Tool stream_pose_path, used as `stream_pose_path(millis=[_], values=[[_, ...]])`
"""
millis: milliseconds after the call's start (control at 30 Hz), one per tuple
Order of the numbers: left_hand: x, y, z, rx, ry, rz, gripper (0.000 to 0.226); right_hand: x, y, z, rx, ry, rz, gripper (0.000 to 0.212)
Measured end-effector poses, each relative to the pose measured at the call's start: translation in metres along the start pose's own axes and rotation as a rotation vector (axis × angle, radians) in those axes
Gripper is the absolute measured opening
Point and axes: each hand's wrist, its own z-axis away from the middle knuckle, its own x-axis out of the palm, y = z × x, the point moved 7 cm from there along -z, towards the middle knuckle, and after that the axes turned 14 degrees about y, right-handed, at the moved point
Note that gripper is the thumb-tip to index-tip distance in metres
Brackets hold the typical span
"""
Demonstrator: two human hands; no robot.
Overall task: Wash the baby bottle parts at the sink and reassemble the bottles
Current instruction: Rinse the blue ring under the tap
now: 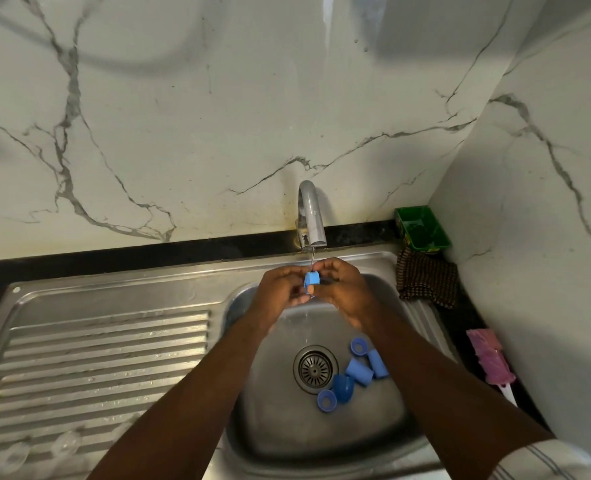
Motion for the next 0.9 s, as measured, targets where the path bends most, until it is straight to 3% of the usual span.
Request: stream_pose_path(millis=[200,467,767,900], values=[[-0.003,0.012,-0.001,0.07,-0.053,-0.003,0.025,0.006,-0.012,-0.002,-0.097,0.011,0.033,0.042],[0.001,0.036,-0.003,0.203,-0.006,0.047,0.02,0.004,-0.025,-0.013,-0.128,0.028,0.035,0.046],[-0.002,-0.004,0.002,-0.174,0.04,0.243,0.021,0.01,-0.016,-0.004,-0.234,0.038,0.185,0.051],[-0.013,-0.013,0.002,-0.172,0.077,0.229,0.018,0.015,-0.012,-0.002,-0.235,0.027,0.246,0.047]])
